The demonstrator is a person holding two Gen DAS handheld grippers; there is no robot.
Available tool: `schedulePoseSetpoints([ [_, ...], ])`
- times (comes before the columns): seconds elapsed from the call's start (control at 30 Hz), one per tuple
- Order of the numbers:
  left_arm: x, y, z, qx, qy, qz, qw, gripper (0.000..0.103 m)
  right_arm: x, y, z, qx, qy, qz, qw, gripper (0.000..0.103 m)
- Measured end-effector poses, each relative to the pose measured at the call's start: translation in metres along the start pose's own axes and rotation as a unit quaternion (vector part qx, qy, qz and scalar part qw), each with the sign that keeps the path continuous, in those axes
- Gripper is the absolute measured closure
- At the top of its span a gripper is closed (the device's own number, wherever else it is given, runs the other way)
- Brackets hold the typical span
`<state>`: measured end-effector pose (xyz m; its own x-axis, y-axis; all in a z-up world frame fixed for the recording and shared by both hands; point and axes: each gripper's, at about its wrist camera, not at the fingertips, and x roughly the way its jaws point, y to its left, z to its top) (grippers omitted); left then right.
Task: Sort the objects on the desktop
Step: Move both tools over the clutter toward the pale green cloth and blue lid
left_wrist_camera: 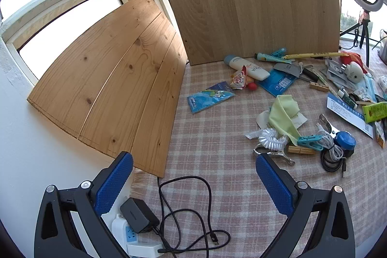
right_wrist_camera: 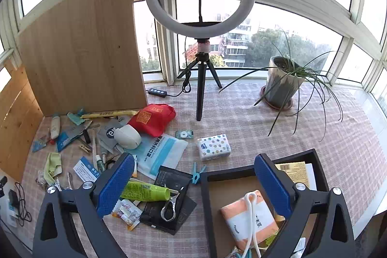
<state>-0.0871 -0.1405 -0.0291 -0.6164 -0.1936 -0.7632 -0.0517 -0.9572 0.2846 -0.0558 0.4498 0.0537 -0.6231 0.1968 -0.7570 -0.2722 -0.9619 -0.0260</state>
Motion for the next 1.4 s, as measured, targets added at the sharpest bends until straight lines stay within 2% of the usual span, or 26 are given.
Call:
schedulePoseSetpoints([
  [0.1, -0.004, 0.001, -0.004, 0.000, 0.000, -0.006, 1.0000, 0.000, -0.022, -0.033, 0.008, 0.025, -0.015, -0.016, 0.999, 0.006],
  [0.23, -0.008, -0.005, -0.012, -0.001, 0.000, -0.013, 0.9999, 0.000, -0.054, -0.056, 0.015, 0.034, -0.046, -0.042, 0.997, 0.004],
  [0.37, -0.011, -0.010, -0.017, -0.020, -0.003, -0.033, 0.9992, 0.000, -0.062, -0.052, 0.006, 0.034, -0.039, -0.018, 0.998, 0.004],
  [0.5, -0.011, -0.026, -0.018, -0.028, -0.003, -0.057, 0.9980, 0.000, -0.041, -0.010, -0.014, 0.005, -0.009, 0.020, 1.000, 0.004],
  [0.67, 0.001, -0.052, -0.011, -0.037, 0.007, -0.096, 0.9947, 0.001, -0.004, 0.062, -0.043, -0.036, 0.031, 0.074, 0.996, 0.004],
  [0.73, 0.008, -0.062, -0.004, -0.038, 0.014, -0.112, 0.9929, 0.005, 0.009, 0.092, -0.053, -0.052, 0.047, 0.103, 0.992, 0.004],
  [0.83, 0.020, -0.077, 0.011, -0.023, 0.021, -0.116, 0.9928, 0.011, 0.027, 0.137, -0.068, -0.086, 0.064, 0.128, 0.986, 0.004],
  [1.03, 0.056, -0.092, 0.035, -0.017, 0.050, -0.146, 0.9879, 0.016, 0.068, 0.222, -0.091, -0.154, 0.113, 0.169, 0.967, 0.005],
  [1.13, 0.072, -0.099, 0.044, -0.010, 0.062, -0.156, 0.9858, 0.016, 0.092, 0.249, -0.098, -0.158, 0.155, 0.198, 0.955, 0.010],
  [1.23, 0.084, -0.104, 0.051, 0.001, 0.065, -0.152, 0.9862, 0.016, 0.118, 0.267, -0.102, -0.153, 0.194, 0.205, 0.947, 0.011],
  [1.4, 0.105, -0.100, 0.062, -0.007, 0.073, -0.155, 0.9851, 0.016, 0.145, 0.286, -0.105, -0.150, 0.225, 0.200, 0.942, 0.011],
])
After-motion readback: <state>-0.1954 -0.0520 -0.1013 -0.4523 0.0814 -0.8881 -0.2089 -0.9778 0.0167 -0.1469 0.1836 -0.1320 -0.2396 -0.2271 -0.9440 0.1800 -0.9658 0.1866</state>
